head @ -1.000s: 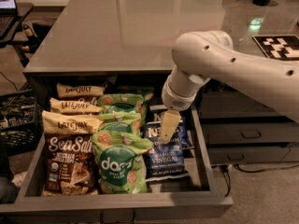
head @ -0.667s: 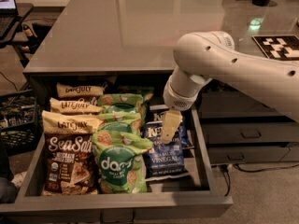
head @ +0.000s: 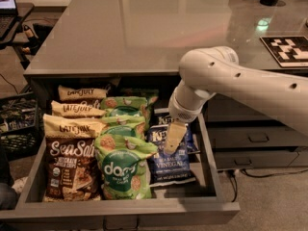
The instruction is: Pick blue chip bag from top drawer and place on counter
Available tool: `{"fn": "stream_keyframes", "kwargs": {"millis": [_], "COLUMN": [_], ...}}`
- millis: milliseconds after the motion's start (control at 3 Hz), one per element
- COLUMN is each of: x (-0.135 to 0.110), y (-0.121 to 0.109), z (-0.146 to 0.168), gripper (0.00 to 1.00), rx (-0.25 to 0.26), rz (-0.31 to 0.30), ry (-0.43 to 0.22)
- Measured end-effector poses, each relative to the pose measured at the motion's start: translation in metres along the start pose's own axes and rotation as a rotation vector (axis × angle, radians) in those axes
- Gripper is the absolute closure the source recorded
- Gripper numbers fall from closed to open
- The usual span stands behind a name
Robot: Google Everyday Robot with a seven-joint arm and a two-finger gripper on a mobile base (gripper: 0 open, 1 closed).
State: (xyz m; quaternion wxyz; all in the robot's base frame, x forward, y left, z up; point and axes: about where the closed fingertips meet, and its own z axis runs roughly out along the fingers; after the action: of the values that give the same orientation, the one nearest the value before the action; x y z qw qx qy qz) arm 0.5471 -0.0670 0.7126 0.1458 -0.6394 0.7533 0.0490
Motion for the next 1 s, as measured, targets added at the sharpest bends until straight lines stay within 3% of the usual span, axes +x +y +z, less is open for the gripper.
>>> {"fn": "stream_keyframes", "kwargs": {"millis": [1000], "x": [0.013], "y": [-0.001], "z": [0.027], "gripper": [0.14], "rx": [-0.014], "rz": [0.056], "ry": [0.010]}}
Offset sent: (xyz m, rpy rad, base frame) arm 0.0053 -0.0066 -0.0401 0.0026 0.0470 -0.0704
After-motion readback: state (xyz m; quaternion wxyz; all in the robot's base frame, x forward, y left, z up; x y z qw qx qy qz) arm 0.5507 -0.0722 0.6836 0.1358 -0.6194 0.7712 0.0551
